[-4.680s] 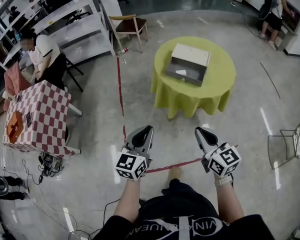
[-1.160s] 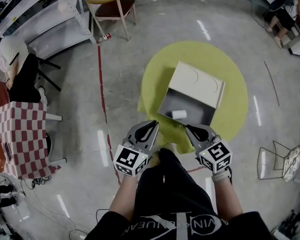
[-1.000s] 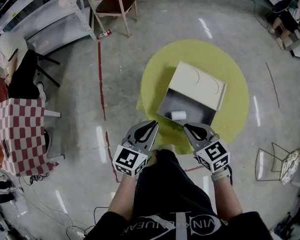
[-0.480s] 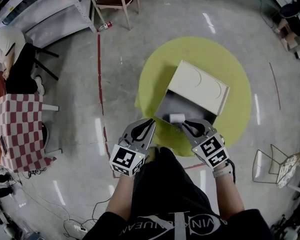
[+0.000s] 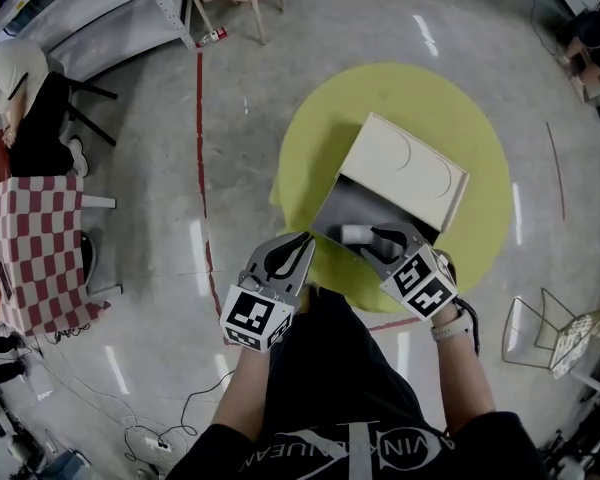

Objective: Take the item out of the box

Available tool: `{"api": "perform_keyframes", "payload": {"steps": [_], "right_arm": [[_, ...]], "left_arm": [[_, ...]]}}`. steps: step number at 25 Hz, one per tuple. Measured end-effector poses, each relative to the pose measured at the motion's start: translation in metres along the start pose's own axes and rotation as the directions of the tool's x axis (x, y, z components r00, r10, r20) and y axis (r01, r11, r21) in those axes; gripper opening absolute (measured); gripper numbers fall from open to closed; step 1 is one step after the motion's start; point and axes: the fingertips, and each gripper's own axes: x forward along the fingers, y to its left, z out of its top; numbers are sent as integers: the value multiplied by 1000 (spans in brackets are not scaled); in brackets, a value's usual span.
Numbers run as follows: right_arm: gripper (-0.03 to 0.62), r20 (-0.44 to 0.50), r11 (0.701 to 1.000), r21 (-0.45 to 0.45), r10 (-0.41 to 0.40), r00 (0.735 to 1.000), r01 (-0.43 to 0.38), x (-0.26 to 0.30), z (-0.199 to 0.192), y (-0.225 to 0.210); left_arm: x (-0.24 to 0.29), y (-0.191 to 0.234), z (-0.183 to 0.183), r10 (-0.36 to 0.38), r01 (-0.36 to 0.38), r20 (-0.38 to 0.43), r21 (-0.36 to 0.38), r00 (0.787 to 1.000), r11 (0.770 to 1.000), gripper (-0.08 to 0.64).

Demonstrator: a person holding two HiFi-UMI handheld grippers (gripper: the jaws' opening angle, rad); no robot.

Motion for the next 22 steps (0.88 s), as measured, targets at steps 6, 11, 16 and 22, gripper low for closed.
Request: {"api": "perform_keyframes", "payload": {"steps": [6, 11, 16, 22], "right_arm": [[176, -110, 997, -33, 65, 992, -69, 13, -7, -4], [189, -160, 993, -80, 74, 984, -88, 22, -6, -3], [189, -178, 988, -105, 89, 980, -109, 31, -4, -3], [189, -238, 977, -157, 105, 966, -145, 38, -5, -3]], "left_arm": [[0, 1, 3, 7, -6, 15, -27, 1000, 1000, 28], [-1, 5, 2, 17, -16, 14, -35, 1000, 999, 28], [0, 8, -1, 25, -24, 8, -51, 1000, 998, 28], [-3, 11, 0, 41, -40, 17, -67, 999, 997, 28]]}}
